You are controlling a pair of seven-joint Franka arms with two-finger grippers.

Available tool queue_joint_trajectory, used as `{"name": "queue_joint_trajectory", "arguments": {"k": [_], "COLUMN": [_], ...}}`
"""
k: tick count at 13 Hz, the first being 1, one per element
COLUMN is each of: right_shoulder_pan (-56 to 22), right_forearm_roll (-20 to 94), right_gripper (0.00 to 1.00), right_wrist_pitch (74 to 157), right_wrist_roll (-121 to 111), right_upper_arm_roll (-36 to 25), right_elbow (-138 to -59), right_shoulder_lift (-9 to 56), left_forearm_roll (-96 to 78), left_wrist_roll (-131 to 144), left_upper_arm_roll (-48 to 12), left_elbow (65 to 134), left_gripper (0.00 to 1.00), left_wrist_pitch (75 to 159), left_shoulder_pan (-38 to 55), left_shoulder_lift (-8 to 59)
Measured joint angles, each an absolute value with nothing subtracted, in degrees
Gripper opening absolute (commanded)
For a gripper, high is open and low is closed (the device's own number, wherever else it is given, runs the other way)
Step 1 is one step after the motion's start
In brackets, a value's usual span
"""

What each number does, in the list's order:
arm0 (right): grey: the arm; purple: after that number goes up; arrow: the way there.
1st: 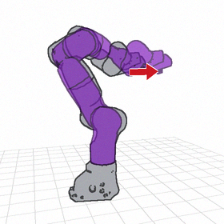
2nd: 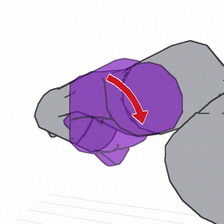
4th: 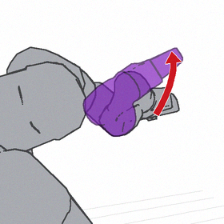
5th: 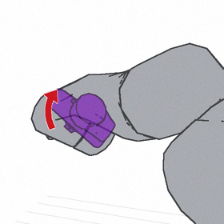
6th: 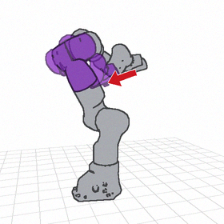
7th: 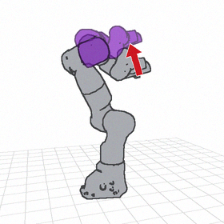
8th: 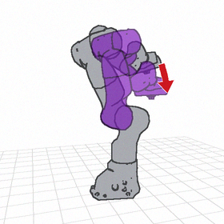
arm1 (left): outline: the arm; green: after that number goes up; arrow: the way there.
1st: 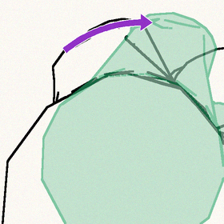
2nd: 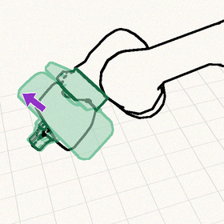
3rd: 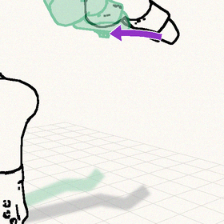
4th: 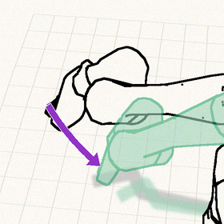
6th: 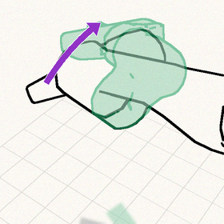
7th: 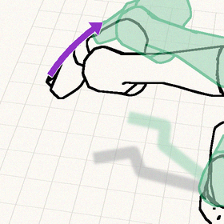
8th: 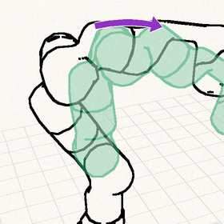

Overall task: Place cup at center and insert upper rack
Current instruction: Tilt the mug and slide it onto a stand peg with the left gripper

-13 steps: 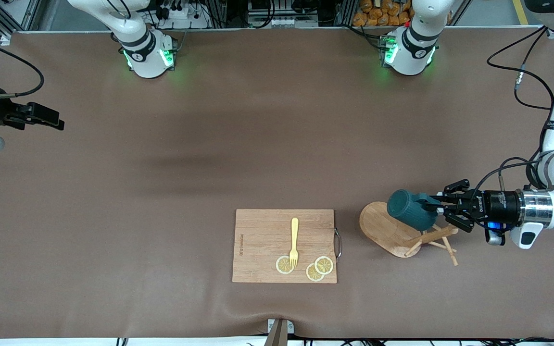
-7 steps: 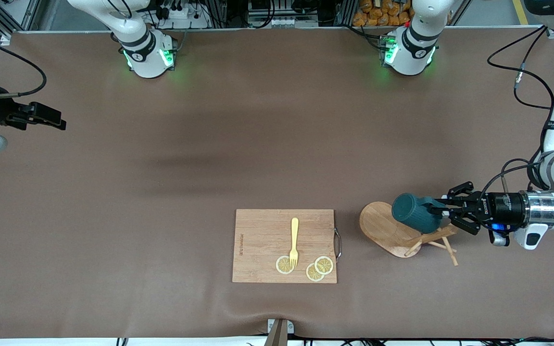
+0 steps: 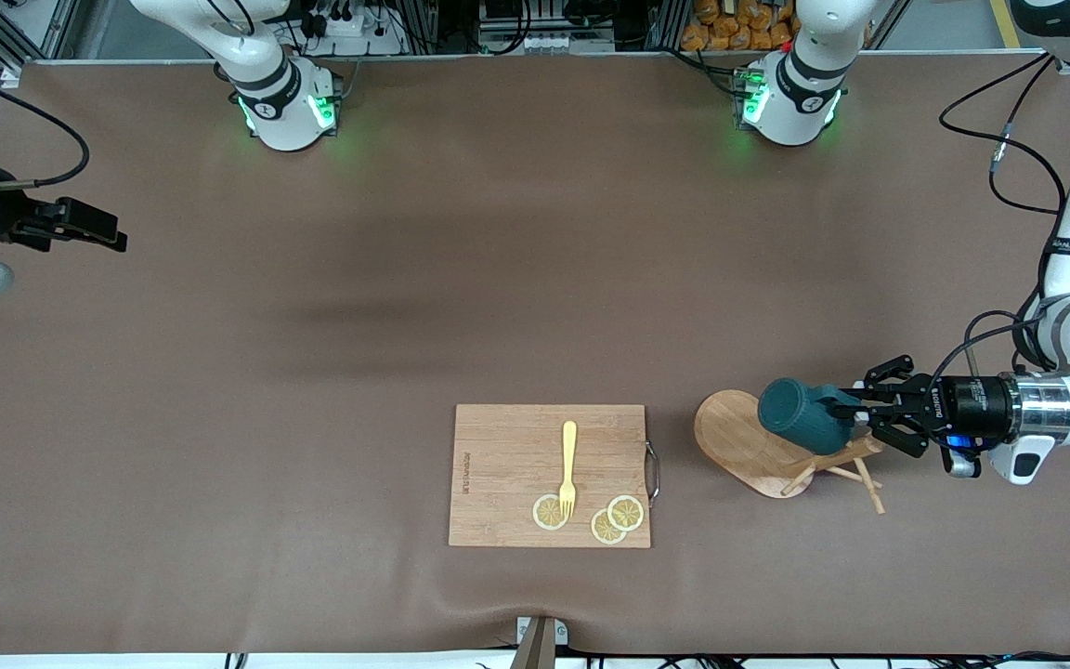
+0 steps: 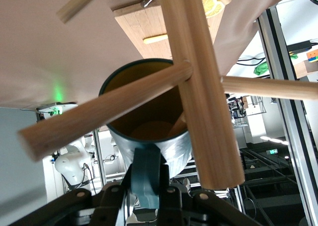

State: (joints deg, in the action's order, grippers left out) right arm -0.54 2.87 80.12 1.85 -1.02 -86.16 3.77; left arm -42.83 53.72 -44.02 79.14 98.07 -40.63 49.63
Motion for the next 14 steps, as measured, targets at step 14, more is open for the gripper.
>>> {"name": "queue_joint_trajectory", "arguments": {"k": [14], "right_shoulder_pan": [-0.6], "right_forearm_roll": [2.9], "right_gripper": [1.00], "right_wrist_pitch": [80.2], "right_wrist_roll": [1.9], "right_upper_arm_roll": [-1.1], "right_elbow": [-86.2], "right_shoulder_lift": [3.8], "left_forearm_roll": [-43.3], "left_wrist_roll": [53.0], "left_upper_arm_roll": [-43.4], "left_elbow": [78.7], "left_gripper": [0.24], "left_wrist_pitch": [98.1], "left_shoulder_pan": [-40.5], "left_shoulder_lift": [50.1]}}
